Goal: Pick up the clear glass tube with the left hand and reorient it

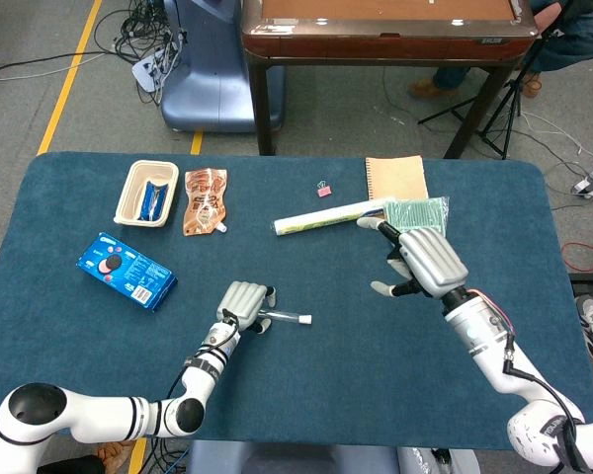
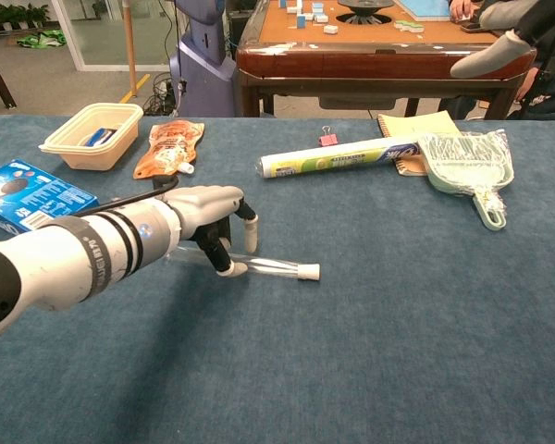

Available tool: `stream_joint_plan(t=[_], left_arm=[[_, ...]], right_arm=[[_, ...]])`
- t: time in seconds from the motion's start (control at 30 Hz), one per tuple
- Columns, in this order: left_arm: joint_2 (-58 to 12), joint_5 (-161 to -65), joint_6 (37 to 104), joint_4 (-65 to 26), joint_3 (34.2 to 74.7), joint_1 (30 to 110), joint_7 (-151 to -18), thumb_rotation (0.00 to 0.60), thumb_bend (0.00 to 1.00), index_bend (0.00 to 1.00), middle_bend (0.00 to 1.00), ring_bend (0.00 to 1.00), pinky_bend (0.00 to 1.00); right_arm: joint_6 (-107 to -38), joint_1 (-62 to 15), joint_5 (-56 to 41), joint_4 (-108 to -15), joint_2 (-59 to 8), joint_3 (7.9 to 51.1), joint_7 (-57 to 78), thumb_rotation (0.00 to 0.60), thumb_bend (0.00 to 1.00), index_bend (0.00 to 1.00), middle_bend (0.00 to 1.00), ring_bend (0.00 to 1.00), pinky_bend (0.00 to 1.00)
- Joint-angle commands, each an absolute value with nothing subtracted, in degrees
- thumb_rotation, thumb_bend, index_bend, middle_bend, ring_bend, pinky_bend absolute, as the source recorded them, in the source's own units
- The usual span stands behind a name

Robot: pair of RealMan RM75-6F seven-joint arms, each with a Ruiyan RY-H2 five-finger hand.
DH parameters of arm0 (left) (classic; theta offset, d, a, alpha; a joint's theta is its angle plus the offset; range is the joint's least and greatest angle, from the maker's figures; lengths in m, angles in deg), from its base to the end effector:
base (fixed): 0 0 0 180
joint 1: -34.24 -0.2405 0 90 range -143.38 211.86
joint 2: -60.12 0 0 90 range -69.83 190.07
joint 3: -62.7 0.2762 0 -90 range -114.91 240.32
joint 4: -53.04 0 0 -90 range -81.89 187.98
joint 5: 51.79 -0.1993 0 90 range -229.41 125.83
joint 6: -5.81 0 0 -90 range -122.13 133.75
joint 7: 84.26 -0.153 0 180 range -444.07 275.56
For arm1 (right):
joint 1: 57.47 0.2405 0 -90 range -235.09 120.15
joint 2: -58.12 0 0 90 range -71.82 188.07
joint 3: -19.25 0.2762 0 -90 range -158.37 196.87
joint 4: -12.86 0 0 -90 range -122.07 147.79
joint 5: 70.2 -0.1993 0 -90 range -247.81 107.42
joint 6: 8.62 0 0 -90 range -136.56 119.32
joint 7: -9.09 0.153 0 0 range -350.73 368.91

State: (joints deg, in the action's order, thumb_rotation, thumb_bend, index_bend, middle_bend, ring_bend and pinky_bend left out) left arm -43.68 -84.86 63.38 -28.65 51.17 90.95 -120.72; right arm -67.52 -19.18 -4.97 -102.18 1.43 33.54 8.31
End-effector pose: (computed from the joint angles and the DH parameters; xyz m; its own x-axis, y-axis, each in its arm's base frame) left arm -0.0925 0.3623 -0.0970 0.4141 0.4318 0.8013 0.9069 -0.2706 -0.3229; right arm -0.1253 -0.3324 0.1563 0.1591 -0.2437 0.9567 -0.9354 -0.3471 0.0671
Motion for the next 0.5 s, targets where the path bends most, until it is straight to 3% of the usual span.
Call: stream_joint_plan(t=[0.03,0.3,0.4,0.5], left_arm=[[-42.85,-85.25,64.19,-29.95,50.97,90.58,-121.01,0.600,0.27,0.38,1.00,1.00,0.94],[-34.86,-88.35,66.08,-39.37,50.70,87.97,-119.61,0.600,0.27,0.30,0.92,0.98,0.94],[-28.36,-92.62,68.19,-45.27,52.12,84.93,-117.66,0.600,0.27,0.30,0.82,0.88,0.92],[-22.78,-97.32,70.66,-48.90,53.84,81.42,-114.85,0.600,0.27,0.30,0.72,0.75,0.88]], right_arm=[[-67.69,-19.33,-5.08,-102.37,1.68,33.68,8.13,0.600,0.14,0.20,1.00,1.00,1.00],[-68.94,-21.32,-5.80,-102.80,4.65,32.36,4.89,0.600,0.14,0.20,1.00,1.00,1.00],[-70.33,-23.40,-5.97,-102.98,6.87,30.82,2.83,0.600,0.16,0.20,0.98,1.00,1.00],[-72.02,-25.57,-5.64,-102.57,8.25,29.13,0.81,0.600,0.20,0.26,0.90,0.98,1.00]])
